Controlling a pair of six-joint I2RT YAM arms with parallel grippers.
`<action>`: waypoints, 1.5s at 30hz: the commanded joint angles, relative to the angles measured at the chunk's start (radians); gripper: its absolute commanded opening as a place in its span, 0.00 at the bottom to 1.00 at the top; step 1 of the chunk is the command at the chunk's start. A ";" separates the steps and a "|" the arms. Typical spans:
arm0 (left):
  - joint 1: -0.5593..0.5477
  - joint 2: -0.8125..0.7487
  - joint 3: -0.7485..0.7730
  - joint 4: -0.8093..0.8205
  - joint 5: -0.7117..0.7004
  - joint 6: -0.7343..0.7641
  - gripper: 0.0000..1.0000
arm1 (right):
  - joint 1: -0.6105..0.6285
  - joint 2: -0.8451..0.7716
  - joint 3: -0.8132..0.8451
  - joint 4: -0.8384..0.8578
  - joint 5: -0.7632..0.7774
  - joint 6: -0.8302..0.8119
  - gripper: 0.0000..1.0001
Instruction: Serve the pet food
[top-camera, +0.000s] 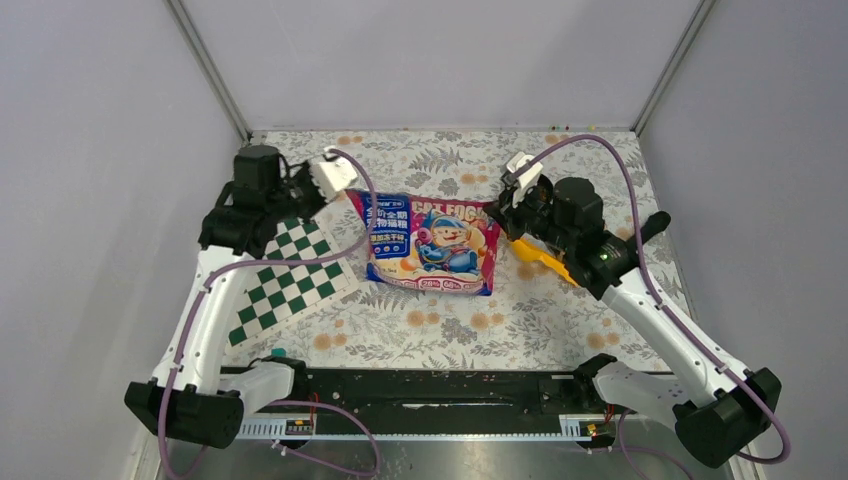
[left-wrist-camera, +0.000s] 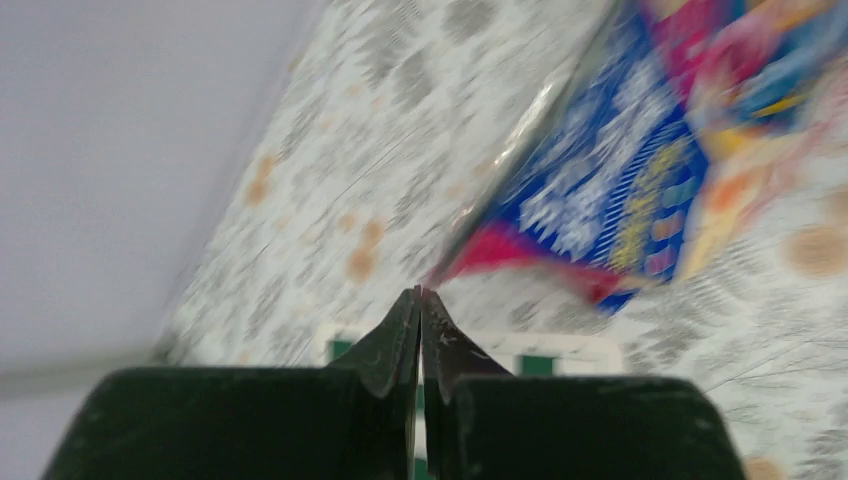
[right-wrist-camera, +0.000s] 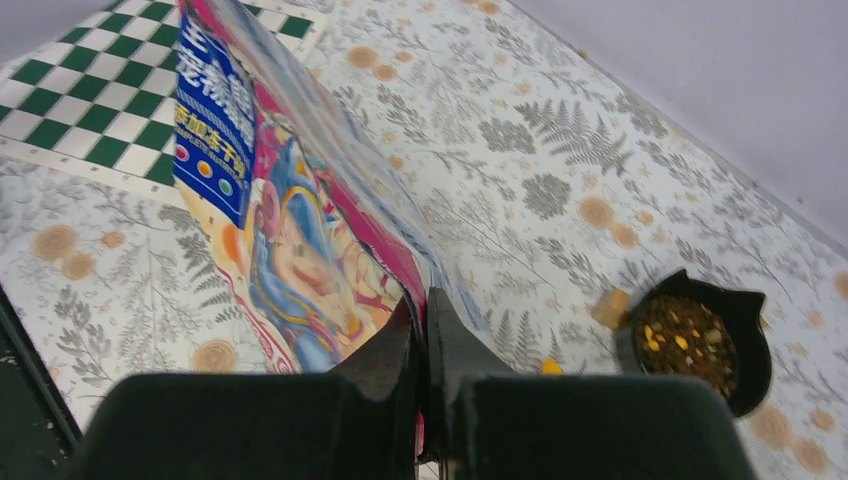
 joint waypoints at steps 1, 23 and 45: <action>0.118 -0.073 0.033 0.031 -0.397 0.048 0.03 | -0.077 -0.096 0.046 0.019 0.090 -0.039 0.00; 0.118 -0.241 -0.173 0.450 -0.012 -0.514 0.67 | -0.009 0.293 0.478 -0.371 -0.370 -0.136 0.81; 0.118 -0.262 -0.206 0.549 0.051 -0.597 0.70 | 0.158 0.505 0.672 -0.434 -0.123 -0.195 0.00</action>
